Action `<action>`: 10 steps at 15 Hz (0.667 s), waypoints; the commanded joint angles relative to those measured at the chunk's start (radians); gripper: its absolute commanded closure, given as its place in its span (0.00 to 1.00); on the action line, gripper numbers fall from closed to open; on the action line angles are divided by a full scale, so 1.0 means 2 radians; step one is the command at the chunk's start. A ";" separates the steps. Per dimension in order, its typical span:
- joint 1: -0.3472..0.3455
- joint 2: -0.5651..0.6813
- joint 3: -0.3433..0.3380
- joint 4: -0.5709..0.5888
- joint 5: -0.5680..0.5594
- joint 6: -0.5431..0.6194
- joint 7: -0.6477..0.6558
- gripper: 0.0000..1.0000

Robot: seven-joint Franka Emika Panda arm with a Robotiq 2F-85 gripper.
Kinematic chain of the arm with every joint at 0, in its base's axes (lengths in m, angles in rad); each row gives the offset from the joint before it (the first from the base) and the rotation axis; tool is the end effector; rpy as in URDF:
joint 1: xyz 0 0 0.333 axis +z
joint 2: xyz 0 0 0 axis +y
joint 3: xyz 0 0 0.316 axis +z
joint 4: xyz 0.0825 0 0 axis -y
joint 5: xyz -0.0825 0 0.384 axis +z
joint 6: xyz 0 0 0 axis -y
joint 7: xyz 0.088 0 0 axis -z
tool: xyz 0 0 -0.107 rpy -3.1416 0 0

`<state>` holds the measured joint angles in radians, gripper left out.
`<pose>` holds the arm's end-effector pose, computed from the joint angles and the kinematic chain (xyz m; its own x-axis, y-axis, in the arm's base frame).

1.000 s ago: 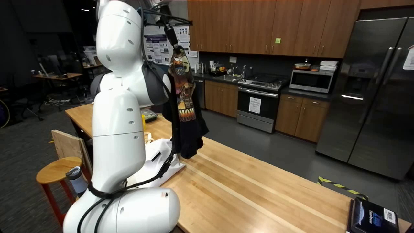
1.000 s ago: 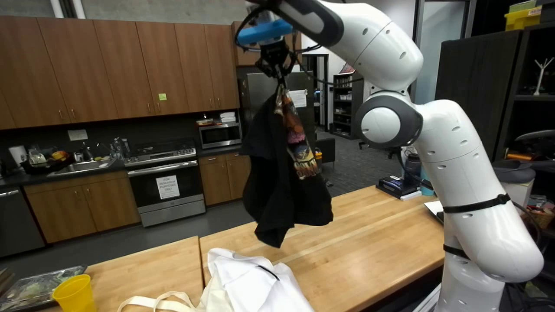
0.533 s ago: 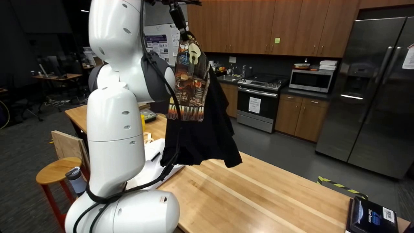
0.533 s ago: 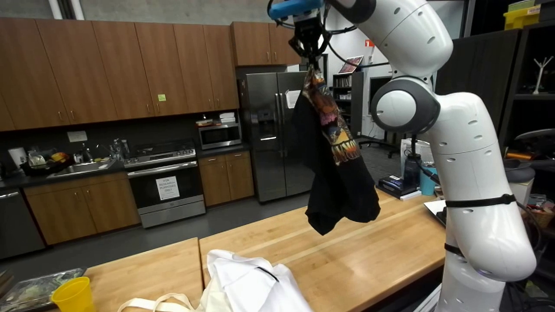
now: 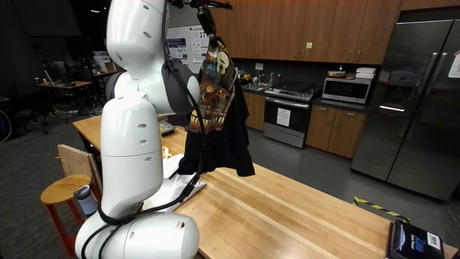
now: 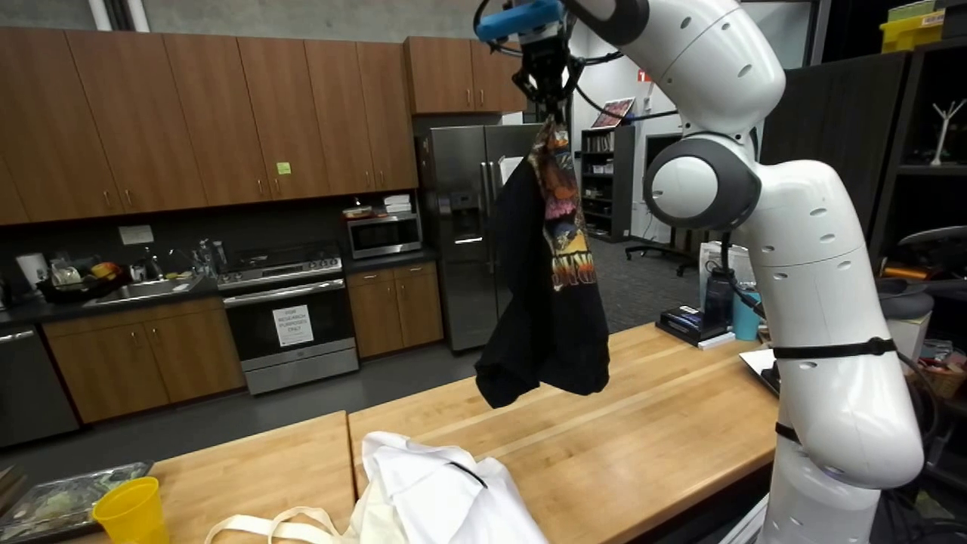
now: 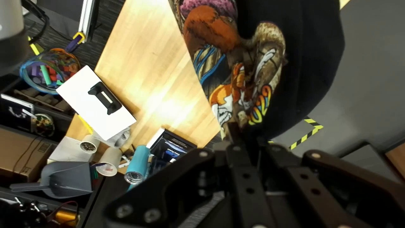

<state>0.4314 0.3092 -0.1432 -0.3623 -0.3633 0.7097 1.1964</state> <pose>0.4212 0.1014 0.8657 0.3660 -0.8896 0.2731 -0.9265 -0.3758 0.0176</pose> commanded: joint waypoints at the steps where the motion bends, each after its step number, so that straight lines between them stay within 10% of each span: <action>1: -0.110 -0.025 -0.001 0.001 0.050 -0.015 0.014 0.98; 6: -0.300 -0.031 -0.017 0.002 0.161 -0.049 0.017 0.98; 10: -0.381 -0.021 -0.023 -0.016 0.223 -0.081 0.022 0.98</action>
<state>-0.2662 0.2603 -0.1823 -0.3701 0.0066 0.5936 1.2082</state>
